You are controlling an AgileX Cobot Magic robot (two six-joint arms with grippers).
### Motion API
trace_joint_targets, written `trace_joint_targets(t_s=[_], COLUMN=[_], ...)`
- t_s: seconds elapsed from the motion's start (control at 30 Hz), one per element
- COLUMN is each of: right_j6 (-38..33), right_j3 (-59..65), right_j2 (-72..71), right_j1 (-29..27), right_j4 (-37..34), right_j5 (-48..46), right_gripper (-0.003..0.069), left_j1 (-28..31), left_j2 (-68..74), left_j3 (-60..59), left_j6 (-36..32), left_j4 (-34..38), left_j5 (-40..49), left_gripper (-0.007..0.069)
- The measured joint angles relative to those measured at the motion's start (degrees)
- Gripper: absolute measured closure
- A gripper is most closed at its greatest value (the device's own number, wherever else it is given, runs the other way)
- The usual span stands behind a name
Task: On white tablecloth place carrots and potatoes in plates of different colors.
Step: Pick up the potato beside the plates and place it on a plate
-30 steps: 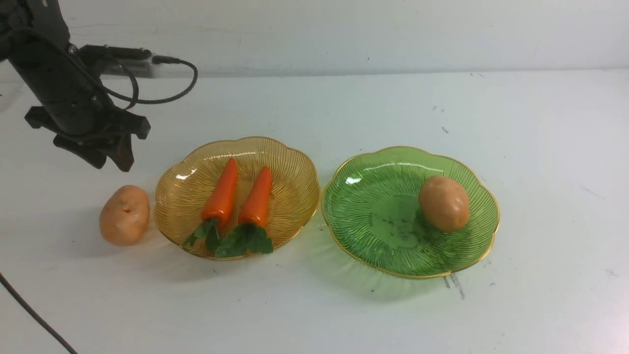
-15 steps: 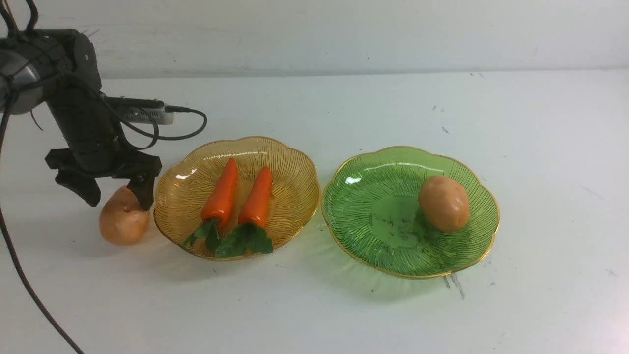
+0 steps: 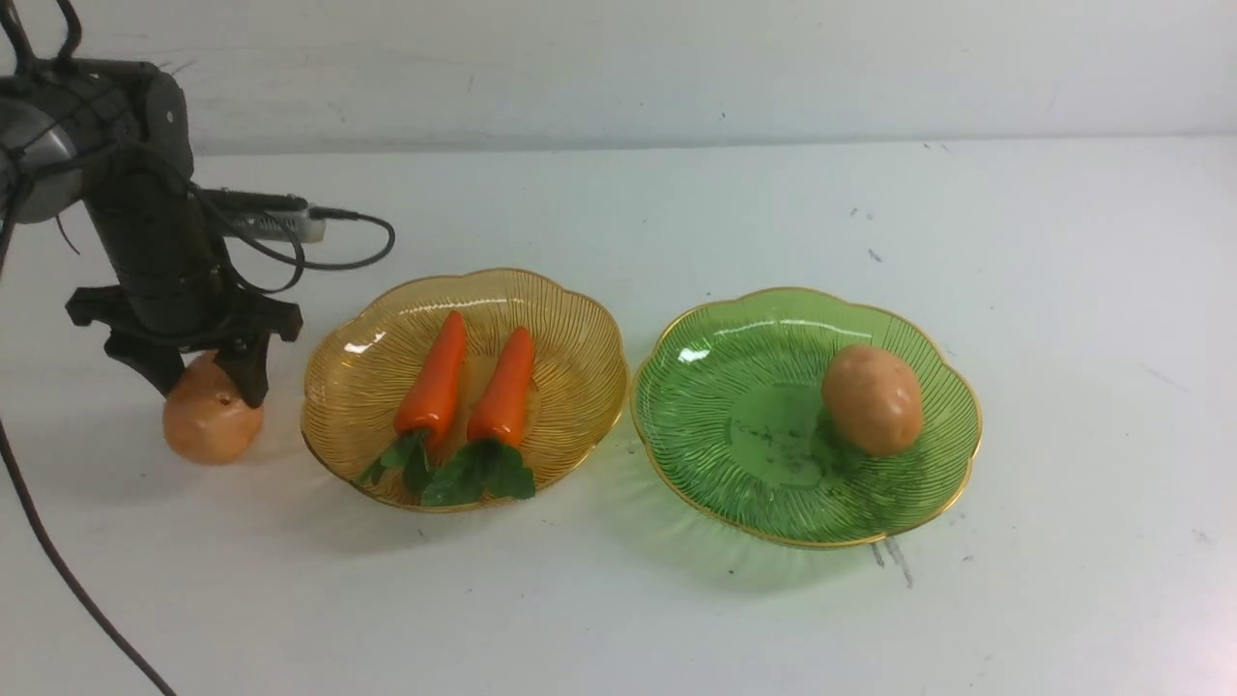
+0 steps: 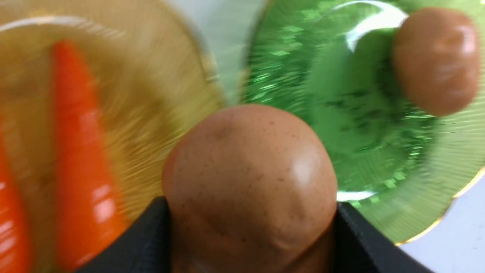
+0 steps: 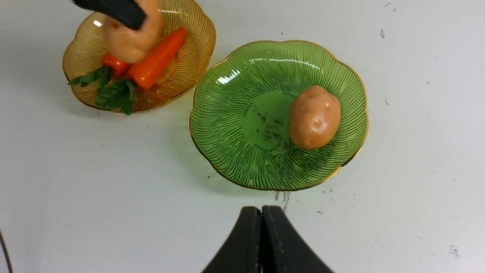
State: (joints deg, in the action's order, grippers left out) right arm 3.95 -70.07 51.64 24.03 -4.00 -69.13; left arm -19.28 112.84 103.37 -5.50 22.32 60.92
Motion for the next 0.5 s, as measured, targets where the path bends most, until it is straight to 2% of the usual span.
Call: trace_joint_targets(t_s=[0.2, 0.4, 0.5], right_j6=[0.00, 0.00, 0.00], right_j3=[0.00, 0.00, 0.00], right_j2=[0.00, 0.00, 0.00], right_j1=[0.00, 0.00, 0.00], right_j4=[-0.05, -0.05, -0.05], right_j5=[-0.79, -1.53, -1.70], right_gripper=[0.0674, 0.0674, 0.0674], left_j1=[-10.77, -15.23, -15.58], left_j2=[4.99, 9.04, 10.27], left_j3=[0.00, 0.00, -0.12], left_j6=[-1.70, -2.65, -2.67], left_j4=[1.20, -0.46, -0.87], left_j5=[-11.61, -17.16, -17.97], left_gripper=[0.0214, 0.0202, 0.0160])
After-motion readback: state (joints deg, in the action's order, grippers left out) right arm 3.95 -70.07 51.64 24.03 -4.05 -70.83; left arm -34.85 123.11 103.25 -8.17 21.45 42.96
